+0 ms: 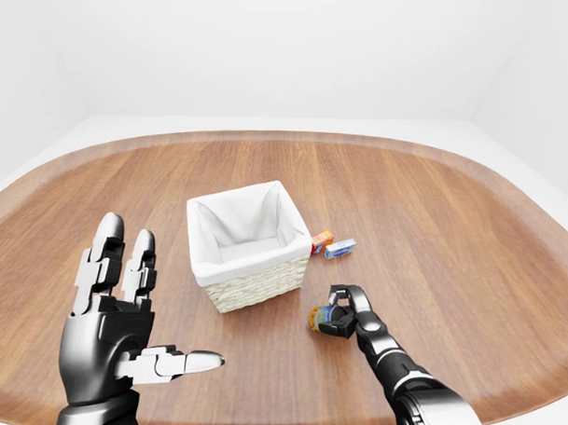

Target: Pick up the alphabet soup and put it in the basket.

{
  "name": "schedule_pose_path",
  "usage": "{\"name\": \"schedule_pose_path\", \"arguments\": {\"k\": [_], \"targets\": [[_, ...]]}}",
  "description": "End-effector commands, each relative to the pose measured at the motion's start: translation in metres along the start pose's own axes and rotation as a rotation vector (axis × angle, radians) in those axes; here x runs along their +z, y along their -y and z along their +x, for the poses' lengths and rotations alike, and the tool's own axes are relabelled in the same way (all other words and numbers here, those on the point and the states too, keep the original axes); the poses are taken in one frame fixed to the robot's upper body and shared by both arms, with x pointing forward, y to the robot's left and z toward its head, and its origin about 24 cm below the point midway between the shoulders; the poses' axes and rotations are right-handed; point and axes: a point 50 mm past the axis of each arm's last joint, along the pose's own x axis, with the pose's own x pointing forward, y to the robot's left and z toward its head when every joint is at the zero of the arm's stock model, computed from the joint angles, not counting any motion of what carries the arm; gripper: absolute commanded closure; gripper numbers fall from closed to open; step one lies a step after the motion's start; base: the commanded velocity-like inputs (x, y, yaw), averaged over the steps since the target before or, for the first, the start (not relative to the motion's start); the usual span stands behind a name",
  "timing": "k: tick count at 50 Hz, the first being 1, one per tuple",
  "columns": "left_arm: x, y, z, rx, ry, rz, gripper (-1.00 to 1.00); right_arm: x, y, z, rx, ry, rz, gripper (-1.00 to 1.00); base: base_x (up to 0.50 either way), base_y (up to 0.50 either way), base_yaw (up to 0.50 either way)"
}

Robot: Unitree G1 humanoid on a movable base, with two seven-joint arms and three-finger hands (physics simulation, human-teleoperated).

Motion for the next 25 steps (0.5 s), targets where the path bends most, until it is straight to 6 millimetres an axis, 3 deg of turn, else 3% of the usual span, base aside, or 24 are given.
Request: {"name": "schedule_pose_path", "arguments": {"k": [1, 11, 22, 25], "targets": [[0.000, 0.000, 0.000, -0.001, -0.002, -0.001, -1.00, -0.019, -0.005, -0.005, 0.021, -0.049, 0.008, 1.00, 0.00, 0.00, 0.00], [-0.001, 0.001, 0.000, -0.004, -0.004, -0.001, -1.00, 0.005, 0.003, -0.009, 0.010, 0.118, 0.040, 1.00, 0.00, 0.00, 0.00], [-0.001, 0.001, 0.001, -0.003, -0.003, 0.000, -1.00, 0.018, 0.005, -0.017, 0.006, 0.225, 0.051, 1.00, 0.00, 0.00, 0.00], [0.000, 0.000, 0.001, -0.002, 0.001, 0.000, -1.00, 0.031, 0.010, -0.028, -0.003, 0.329, 0.062, 1.00, 0.00, 0.00, 0.00]]}}
